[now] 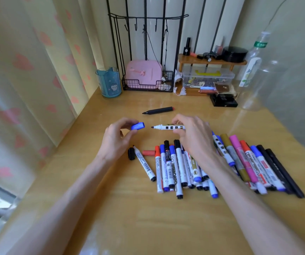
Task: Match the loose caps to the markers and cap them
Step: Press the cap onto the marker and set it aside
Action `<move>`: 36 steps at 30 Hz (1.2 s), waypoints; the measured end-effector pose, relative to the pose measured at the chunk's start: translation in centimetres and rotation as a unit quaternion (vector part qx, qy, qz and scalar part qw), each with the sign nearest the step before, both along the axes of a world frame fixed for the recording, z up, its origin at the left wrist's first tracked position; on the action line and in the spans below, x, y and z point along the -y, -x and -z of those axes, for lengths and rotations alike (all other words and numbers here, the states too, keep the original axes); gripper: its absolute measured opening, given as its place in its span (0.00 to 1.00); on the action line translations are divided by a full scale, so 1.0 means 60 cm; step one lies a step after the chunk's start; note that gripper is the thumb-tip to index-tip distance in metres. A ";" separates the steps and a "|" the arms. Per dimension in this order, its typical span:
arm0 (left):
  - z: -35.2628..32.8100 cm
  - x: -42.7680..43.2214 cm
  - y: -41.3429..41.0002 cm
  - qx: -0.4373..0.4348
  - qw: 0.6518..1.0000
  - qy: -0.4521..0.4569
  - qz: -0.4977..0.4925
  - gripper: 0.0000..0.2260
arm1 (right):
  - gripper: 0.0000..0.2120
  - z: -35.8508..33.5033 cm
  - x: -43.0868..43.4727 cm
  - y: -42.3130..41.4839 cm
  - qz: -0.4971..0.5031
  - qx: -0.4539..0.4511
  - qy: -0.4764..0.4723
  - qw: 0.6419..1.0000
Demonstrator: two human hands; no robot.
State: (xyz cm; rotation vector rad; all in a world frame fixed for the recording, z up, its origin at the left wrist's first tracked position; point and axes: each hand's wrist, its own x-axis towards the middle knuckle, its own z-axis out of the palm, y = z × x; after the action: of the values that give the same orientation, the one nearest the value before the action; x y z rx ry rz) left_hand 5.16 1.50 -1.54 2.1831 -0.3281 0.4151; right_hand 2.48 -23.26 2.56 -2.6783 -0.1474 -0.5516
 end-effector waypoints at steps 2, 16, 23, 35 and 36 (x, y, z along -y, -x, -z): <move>-0.002 0.011 0.028 0.007 1.000 0.007 0.021 0.11 | 0.13 0.005 0.009 0.029 -0.017 0.030 -0.020 0.999; -0.006 0.026 0.084 0.012 0.995 0.005 0.098 0.10 | 0.10 0.032 0.041 0.118 -0.030 0.084 -0.026 0.996; -0.007 0.037 0.093 -0.015 0.993 0.000 0.119 0.09 | 0.09 0.035 0.049 0.117 -0.042 0.088 -0.032 0.995; -0.007 0.048 0.108 0.044 0.987 -0.068 0.138 0.12 | 0.12 0.024 0.053 0.123 -0.125 0.129 -0.029 0.983; -0.008 0.049 0.108 0.045 0.986 -0.068 0.144 0.12 | 0.12 0.024 0.055 0.123 -0.126 0.127 -0.029 0.983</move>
State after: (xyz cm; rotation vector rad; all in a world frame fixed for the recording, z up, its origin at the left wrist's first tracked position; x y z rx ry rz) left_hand -1.34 -1.42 -1.03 2.2079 -0.7301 0.3373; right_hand -4.89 -26.59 1.14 -2.4737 -0.5258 -0.7982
